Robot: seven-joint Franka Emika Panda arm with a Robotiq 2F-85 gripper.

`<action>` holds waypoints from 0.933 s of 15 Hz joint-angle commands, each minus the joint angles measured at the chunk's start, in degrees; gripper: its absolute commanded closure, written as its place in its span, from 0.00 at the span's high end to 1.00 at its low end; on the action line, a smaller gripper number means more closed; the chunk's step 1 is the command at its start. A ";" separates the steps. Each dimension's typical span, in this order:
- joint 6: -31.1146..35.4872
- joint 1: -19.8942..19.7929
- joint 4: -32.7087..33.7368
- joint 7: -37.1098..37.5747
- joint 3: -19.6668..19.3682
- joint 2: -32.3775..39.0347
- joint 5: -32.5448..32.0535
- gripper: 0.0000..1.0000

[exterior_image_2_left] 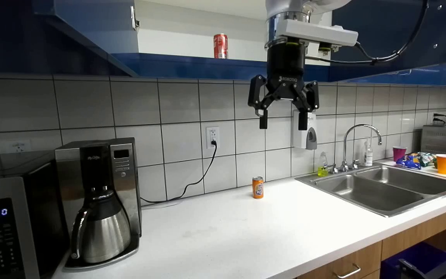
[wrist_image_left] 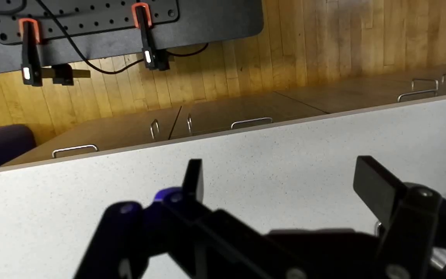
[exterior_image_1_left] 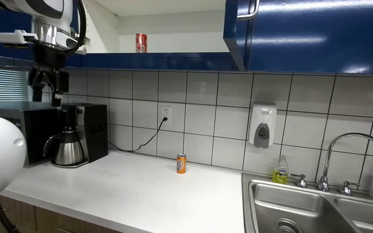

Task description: Shift the soda can from the cupboard to the counter on the left

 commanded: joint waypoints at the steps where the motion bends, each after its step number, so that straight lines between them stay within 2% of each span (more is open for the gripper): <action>1: -0.58 -1.13 2.21 -0.24 0.06 1.13 -0.62 1.00; 14: -2.84 -2.61 16.89 0.22 0.19 6.06 -5.87 1.00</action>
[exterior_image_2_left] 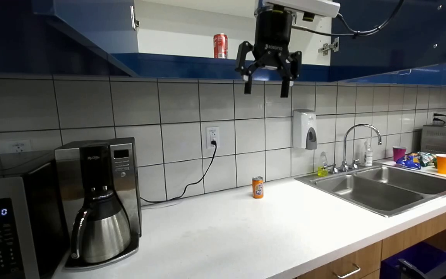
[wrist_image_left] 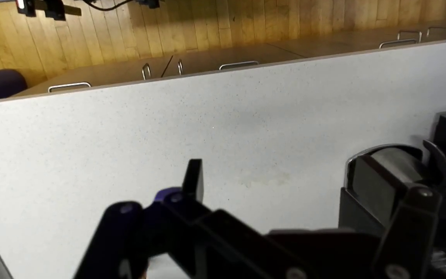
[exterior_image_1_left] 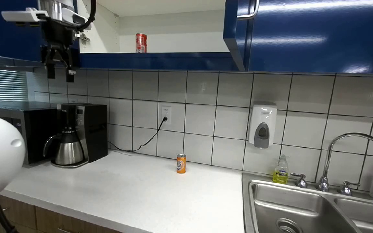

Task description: Shift the soda can from the cupboard to the counter on the left

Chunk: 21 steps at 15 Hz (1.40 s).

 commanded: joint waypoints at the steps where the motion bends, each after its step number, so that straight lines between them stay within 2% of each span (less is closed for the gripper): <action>1: -2.86 -1.24 6.15 0.13 0.30 2.59 -2.08 1.00; 8: -3.20 -2.46 12.95 0.50 -0.37 4.75 -3.95 1.00; 15: -3.55 -4.77 17.38 0.56 -2.74 6.57 -6.05 1.00; 21: -3.31 -4.95 21.86 -2.73 -4.59 10.07 -7.17 1.00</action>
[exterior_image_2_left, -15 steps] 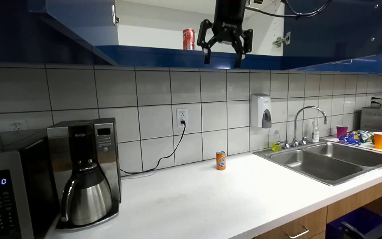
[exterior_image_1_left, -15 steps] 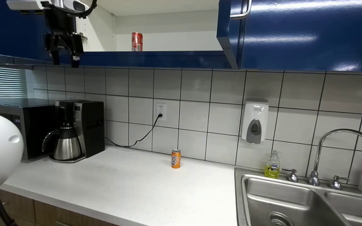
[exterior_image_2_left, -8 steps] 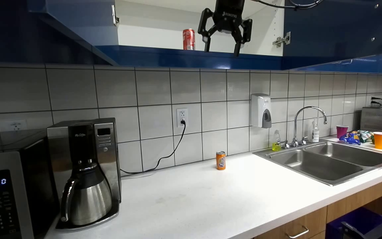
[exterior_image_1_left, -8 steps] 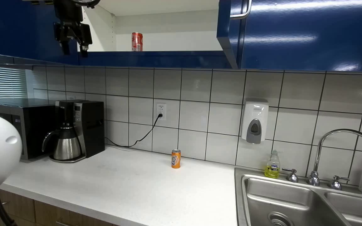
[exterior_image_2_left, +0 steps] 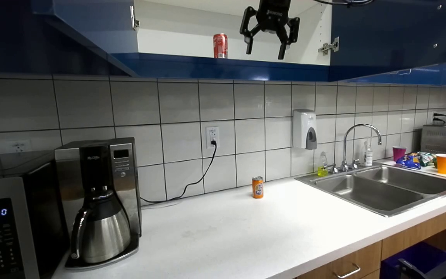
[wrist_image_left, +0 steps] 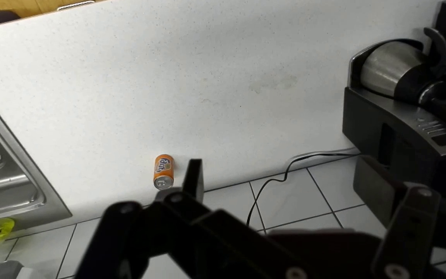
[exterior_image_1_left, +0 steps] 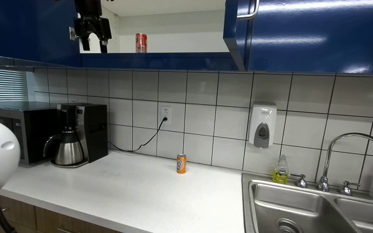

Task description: Shift the soda can from the cupboard to the counter on the left

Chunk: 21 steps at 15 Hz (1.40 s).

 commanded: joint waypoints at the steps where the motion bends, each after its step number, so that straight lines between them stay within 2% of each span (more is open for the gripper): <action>1: -2.24 -0.21 5.41 -3.25 -0.29 3.84 -1.46 1.00; 8: -1.26 0.05 12.14 -7.44 -0.90 9.56 -2.05 1.00; 21: -2.01 1.07 26.12 -6.41 -1.00 20.57 -2.62 1.00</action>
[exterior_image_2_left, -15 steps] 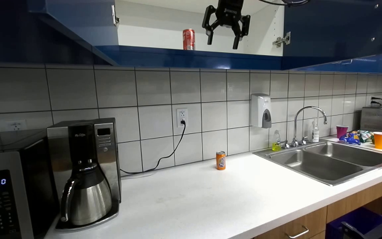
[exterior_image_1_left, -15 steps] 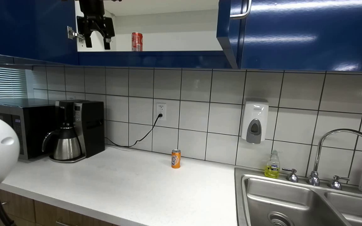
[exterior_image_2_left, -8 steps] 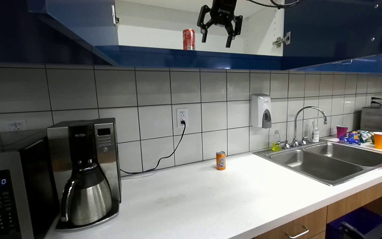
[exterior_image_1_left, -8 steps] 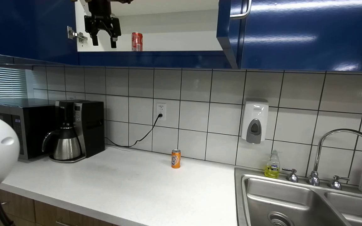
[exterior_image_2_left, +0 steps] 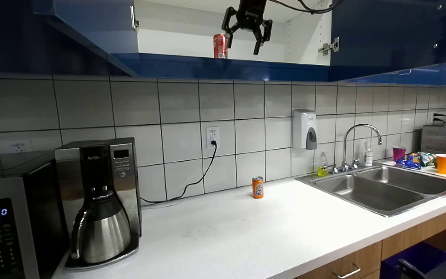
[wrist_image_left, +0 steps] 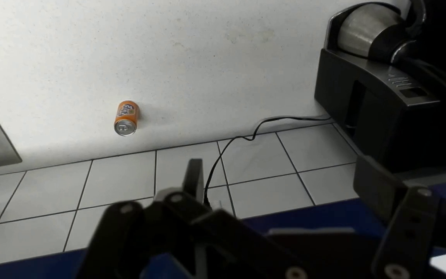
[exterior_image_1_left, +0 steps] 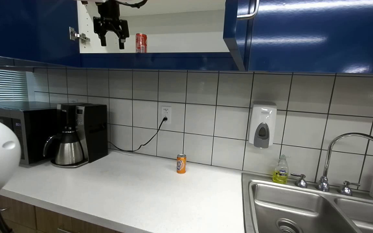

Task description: Shift the soda can from the cupboard to the counter on the left

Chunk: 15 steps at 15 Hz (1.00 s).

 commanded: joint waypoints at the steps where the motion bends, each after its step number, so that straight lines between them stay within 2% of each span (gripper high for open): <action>1: -2.21 0.65 5.97 0.11 0.11 3.32 -1.75 1.00; 15: -3.37 1.39 17.18 0.81 -0.54 12.15 -6.42 1.00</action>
